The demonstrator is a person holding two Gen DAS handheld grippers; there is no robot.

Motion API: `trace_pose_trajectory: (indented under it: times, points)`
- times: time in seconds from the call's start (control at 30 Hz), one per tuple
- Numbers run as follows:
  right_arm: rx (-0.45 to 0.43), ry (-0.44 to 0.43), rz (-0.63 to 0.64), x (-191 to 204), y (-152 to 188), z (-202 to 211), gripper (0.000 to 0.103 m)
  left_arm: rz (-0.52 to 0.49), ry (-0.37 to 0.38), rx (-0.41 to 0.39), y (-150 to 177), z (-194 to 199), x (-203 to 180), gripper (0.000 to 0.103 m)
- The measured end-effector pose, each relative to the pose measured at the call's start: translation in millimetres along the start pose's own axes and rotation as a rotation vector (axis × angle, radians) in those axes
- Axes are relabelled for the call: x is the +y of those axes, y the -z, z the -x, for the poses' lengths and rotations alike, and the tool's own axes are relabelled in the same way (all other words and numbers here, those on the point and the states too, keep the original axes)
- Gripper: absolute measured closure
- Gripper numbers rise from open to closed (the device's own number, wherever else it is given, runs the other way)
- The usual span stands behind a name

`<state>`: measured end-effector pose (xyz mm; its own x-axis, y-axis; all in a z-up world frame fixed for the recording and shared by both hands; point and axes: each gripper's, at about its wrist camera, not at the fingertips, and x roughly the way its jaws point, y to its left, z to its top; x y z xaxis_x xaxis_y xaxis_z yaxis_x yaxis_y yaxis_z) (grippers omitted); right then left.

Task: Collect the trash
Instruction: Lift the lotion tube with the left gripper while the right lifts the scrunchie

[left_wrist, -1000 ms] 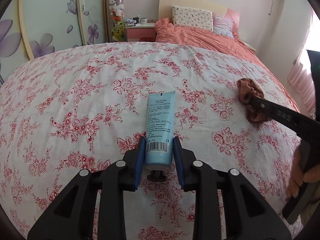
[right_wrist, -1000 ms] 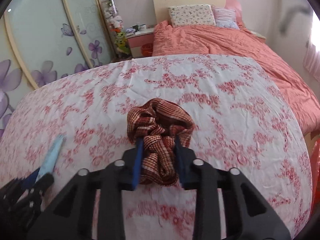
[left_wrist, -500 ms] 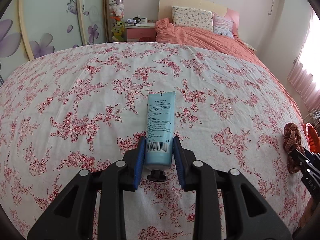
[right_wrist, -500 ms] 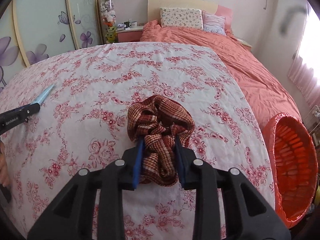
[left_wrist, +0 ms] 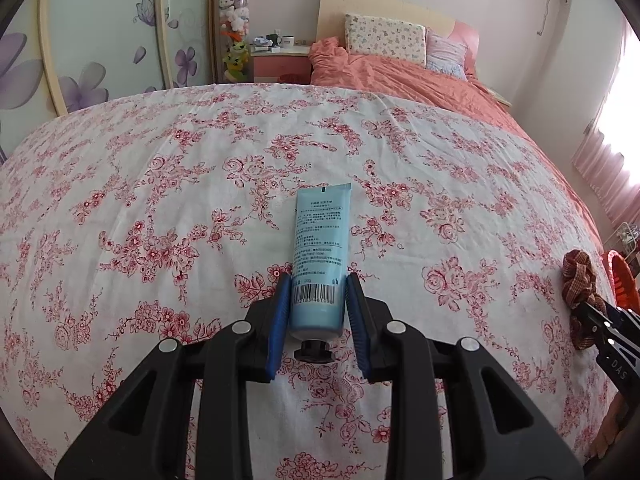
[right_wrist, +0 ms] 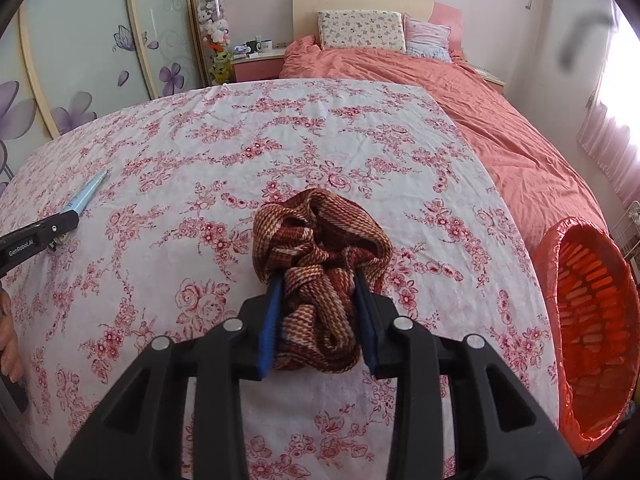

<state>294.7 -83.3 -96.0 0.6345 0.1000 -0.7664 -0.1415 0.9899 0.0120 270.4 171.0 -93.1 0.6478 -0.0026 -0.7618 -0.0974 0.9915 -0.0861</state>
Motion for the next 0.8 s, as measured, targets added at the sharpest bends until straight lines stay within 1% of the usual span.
trace_pose_trajectory:
  times: [0.07,0.13,0.17,0.23,0.33,0.4,0.5,0.53,0.57,0.6,0.63,0.67,0.7,0.73,0.8]
  points:
    - [0.0,-0.003,-0.002,1,0,0,0.068,-0.015,-0.018,0.003,-1,-1,-4,0.072]
    - [0.0,-0.003,-0.002,0,1,0,0.068,-0.044,-0.03,0.006,-1,-2,-10,0.067]
    - [-0.002,-0.009,-0.003,0,0,0,0.067,-0.076,-0.05,0.01,-2,-3,-15,0.067]
    - [-0.005,-0.032,-0.015,-3,-1,0,0.062,-0.104,-0.069,0.01,-2,-4,-18,0.067]
    - [0.006,-0.073,-0.064,-8,-6,-1,0.057,-0.081,-0.063,0.018,-3,-4,-15,0.067]
    - [0.012,-0.092,-0.094,-10,-11,-3,0.052,-0.075,-0.073,0.017,-3,-5,-14,0.067]
    - [0.015,-0.075,-0.085,-5,-13,-7,0.045,-0.076,-0.087,0.015,-4,-5,-16,0.067]
    - [0.014,-0.067,-0.072,-3,-12,-9,0.045,-0.08,-0.092,0.013,-4,-6,-17,0.067]
    - [0.007,-0.047,-0.055,1,-11,-9,0.048,-0.085,-0.096,0.01,-4,-6,-19,0.068]
    - [0.006,-0.029,-0.041,4,-11,-10,0.057,-0.09,-0.098,0.007,-4,-6,-21,0.07]
    - [0.002,-0.02,-0.035,5,-11,-9,0.069,-0.095,-0.095,0.005,-3,-6,-22,0.074]
    - [-0.002,-0.027,-0.039,4,-10,-9,0.07,-0.101,-0.097,0.005,-3,-6,-23,0.074]
    - [-0.004,-0.037,-0.048,1,-10,-8,0.076,-0.104,-0.1,0.003,-3,-6,-24,0.074]
    - [-0.01,-0.049,-0.063,-3,-9,-7,0.078,-0.105,-0.101,0.003,-3,-6,-24,0.075]
    - [-0.027,-0.065,-0.074,-8,-7,-2,0.079,-0.104,-0.103,0.0,-2,-4,-24,0.075]
